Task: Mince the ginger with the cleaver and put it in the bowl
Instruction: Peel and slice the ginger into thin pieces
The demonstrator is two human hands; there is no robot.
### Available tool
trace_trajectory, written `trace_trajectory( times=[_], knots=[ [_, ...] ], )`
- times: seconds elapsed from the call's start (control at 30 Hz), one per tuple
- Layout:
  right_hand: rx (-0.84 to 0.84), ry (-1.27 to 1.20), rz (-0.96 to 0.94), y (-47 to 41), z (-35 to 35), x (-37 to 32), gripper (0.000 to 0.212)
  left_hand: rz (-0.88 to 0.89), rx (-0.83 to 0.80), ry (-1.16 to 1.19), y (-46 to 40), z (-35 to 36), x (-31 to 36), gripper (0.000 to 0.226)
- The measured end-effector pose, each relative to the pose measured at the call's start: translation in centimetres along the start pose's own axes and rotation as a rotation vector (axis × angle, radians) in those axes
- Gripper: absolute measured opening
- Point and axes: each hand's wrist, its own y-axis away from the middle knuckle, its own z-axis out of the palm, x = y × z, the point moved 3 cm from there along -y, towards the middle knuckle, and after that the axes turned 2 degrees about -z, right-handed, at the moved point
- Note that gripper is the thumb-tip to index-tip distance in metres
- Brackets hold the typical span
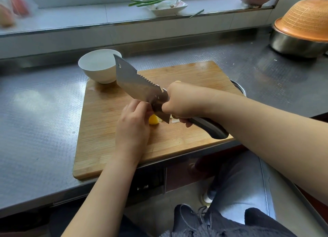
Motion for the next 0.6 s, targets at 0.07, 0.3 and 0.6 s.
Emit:
trace_trajectory(
  times=[0.07,0.3,0.6],
  knots=[
    [0.007,0.012,0.001,-0.2,0.2,0.0,0.010,-0.001,-0.003,0.005,0.0,0.0,-0.1,0.007],
    [-0.024,0.020,0.036,-1.5,2.1,0.1,0.016,0.009,0.006,0.036,0.0,0.1,-0.3,0.005],
    [0.001,-0.050,0.076,-1.7,1.4,1.6,0.016,0.015,0.000,0.010,0.1,-0.2,-0.2,0.006]
  ],
)
